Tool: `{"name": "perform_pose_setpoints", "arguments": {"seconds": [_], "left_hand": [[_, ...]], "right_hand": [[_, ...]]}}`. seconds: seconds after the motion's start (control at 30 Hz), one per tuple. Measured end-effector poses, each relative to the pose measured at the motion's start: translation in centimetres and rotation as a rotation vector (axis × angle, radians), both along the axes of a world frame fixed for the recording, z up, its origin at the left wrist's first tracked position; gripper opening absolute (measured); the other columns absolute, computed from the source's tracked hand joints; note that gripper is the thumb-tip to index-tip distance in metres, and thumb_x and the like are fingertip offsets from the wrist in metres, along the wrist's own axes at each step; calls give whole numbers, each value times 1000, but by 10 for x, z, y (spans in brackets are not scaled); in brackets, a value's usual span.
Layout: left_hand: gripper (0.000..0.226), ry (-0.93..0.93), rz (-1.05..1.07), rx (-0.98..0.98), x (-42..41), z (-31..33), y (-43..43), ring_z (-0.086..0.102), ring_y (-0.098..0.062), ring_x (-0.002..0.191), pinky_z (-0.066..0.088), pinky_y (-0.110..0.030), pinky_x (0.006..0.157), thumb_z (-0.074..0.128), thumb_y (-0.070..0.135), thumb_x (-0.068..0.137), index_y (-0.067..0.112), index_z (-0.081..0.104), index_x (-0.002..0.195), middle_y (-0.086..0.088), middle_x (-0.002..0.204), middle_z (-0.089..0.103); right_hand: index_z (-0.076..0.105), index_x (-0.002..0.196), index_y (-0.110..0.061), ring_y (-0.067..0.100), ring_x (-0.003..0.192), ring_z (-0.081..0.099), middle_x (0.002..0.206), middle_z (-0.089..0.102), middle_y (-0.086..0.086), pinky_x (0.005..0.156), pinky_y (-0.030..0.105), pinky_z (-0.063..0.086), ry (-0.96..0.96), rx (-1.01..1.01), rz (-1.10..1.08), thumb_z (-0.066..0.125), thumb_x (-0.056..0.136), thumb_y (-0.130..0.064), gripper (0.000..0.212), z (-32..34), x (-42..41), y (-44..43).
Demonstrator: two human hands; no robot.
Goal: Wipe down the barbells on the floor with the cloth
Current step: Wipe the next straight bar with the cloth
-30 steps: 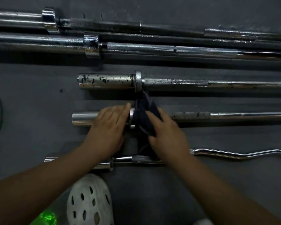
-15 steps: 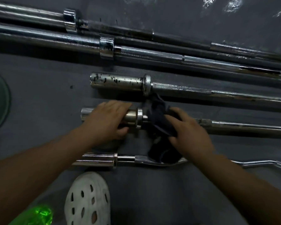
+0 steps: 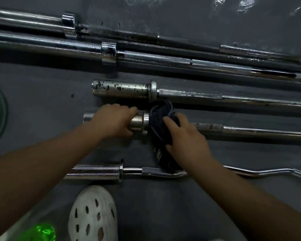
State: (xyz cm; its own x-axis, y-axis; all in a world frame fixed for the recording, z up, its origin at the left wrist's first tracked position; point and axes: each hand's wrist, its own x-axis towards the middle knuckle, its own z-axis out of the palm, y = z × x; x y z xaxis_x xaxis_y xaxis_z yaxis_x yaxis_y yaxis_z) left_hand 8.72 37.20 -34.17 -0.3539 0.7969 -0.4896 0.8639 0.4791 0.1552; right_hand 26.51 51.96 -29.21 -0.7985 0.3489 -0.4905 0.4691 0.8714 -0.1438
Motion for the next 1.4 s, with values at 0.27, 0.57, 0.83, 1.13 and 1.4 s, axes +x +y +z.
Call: {"name": "perform_pose_setpoints", "arguments": {"seconds": [0.27,0.57,0.83,1.13,1.4], "left_hand": [[70,78,34,164,34,-4,-28,59,-27,102,44,-40,82,77,50,64,25,53,126,-2,118,60],[93,46,153,174,93,6,-50,43,-29,129,29,-48,106,56,56,65,14,37,146,-8,142,46],[92,-18,174,235,61,6,-36,40,-25,132,22,-43,109,41,66,71,19,31,150,-4,144,46],[91,74,52,238,64,-2,-38,51,-28,120,33,-42,101,53,45,67,12,34,149,-8,136,55],[99,154,34,184,43,-5,-17,52,-27,118,36,-43,95,64,56,66,16,31,151,-6,136,54]], "right_hand": [[59,120,-24,33,98,56,129,50,4,62,36,45,98,19,-49,69,81,-16,41,-18,-15,-16],[45,138,-27,36,112,52,144,33,7,80,42,50,-151,25,5,71,84,-45,62,-17,-19,-24],[54,131,-31,32,119,46,145,34,1,80,41,53,34,-69,77,68,82,-25,52,17,25,-8],[50,138,-31,38,110,51,154,35,2,75,44,57,141,-43,56,66,75,-12,68,-10,44,-6],[51,137,-28,39,120,42,157,26,7,98,40,43,202,27,-530,66,73,-9,68,-33,20,-11]]}}
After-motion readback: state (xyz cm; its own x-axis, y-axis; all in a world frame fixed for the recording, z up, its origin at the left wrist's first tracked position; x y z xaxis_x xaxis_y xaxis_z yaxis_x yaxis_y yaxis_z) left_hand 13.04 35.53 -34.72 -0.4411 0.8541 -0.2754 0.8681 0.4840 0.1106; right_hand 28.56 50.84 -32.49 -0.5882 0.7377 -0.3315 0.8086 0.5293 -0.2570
